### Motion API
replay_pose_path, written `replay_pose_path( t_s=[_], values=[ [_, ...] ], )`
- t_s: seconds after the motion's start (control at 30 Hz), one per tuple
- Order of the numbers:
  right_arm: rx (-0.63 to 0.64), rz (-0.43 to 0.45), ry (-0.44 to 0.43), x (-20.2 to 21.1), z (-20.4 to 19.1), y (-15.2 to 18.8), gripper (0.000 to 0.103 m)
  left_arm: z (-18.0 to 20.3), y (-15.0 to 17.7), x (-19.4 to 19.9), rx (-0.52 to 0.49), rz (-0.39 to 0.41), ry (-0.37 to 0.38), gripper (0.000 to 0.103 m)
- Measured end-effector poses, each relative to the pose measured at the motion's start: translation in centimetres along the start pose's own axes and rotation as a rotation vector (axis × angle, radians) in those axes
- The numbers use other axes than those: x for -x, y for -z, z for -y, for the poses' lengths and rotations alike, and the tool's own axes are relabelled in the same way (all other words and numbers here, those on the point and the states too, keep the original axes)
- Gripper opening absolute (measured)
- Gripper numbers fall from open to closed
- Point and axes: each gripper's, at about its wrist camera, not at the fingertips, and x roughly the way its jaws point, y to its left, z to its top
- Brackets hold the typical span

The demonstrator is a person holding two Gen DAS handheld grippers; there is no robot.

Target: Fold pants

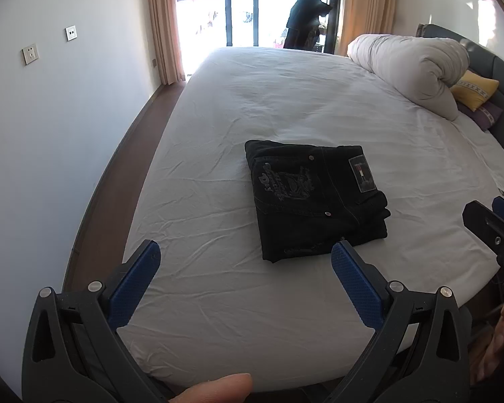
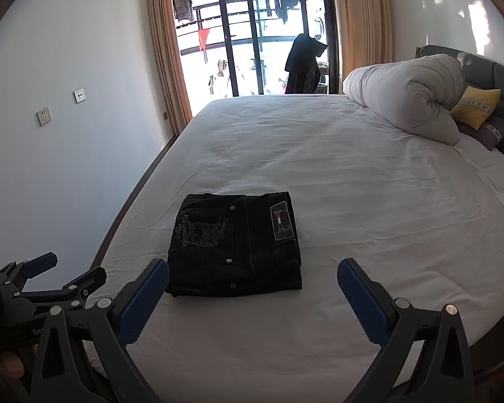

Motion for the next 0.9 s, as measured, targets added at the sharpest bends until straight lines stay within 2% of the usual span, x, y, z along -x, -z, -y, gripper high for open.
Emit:
replay_pose_path(
  t_s=[0.9],
  values=[
    [0.001,-0.009,0.002,-0.3,0.03,0.68,0.103,0.04,0.3,-0.24,0.005,-0.008,0.004,0.103]
  ],
)
